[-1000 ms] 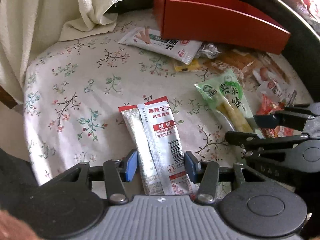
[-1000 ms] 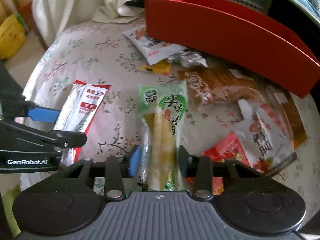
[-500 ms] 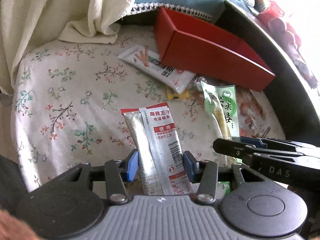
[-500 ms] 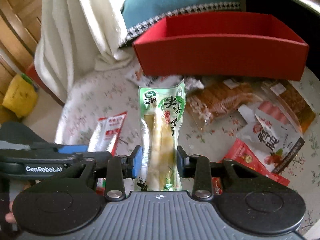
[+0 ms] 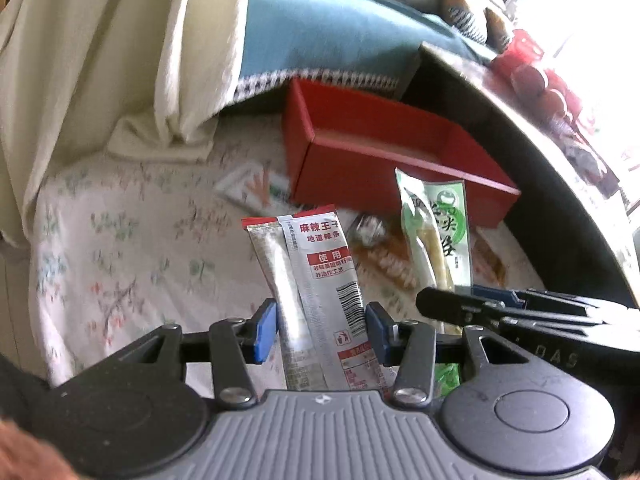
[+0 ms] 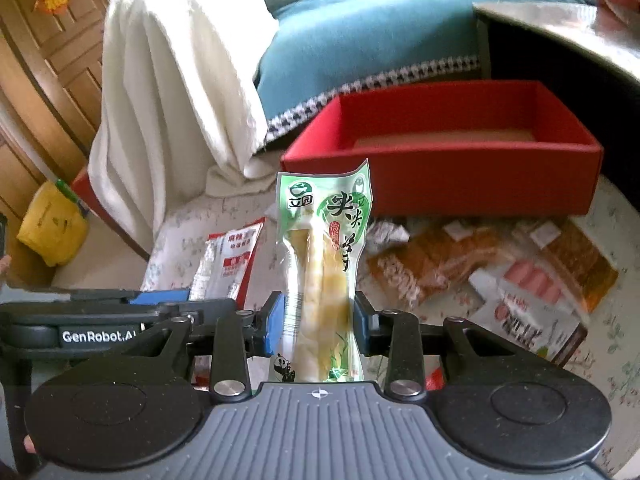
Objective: Organize snacks
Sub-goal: 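Lift both held packets and carry them over the red box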
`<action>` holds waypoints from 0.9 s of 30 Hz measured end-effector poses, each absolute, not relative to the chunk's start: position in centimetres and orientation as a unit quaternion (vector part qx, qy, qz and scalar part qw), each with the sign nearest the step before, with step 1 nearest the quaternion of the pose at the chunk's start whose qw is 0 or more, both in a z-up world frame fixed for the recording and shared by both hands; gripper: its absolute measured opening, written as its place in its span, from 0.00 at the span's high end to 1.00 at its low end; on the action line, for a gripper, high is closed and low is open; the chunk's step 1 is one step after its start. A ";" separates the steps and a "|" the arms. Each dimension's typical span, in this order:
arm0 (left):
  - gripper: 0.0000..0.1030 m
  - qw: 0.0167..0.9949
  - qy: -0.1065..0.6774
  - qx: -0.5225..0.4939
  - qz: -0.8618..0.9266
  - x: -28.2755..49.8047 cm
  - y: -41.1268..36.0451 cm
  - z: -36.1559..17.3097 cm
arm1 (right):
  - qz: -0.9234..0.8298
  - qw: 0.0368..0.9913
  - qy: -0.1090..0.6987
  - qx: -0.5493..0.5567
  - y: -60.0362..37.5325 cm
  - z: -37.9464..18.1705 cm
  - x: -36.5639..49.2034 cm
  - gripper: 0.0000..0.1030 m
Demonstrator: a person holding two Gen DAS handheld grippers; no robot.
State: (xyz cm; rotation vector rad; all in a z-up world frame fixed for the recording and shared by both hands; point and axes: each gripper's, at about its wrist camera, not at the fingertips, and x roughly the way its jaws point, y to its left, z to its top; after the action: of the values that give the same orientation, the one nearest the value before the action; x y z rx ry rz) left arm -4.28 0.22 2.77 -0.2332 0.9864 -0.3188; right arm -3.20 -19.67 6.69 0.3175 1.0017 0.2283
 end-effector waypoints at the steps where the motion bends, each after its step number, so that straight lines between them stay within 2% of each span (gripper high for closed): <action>1: 0.61 0.865 0.465 -0.110 -0.152 -4.0 0.1 3.1 | 0.107 0.861 0.475 0.148 -19.7 6.9 -2.9 0.58; 27: 0.62 0.903 0.395 -0.057 -0.160 5.6 -5.9 8.0 | 0.052 0.888 0.449 0.089 -23.6 10.2 5.6 0.59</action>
State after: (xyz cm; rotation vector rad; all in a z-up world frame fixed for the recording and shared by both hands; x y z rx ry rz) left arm 5.56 -5.94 8.00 -0.1188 0.8174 -0.3310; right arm 5.60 -23.64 10.24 0.1843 0.9328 0.1081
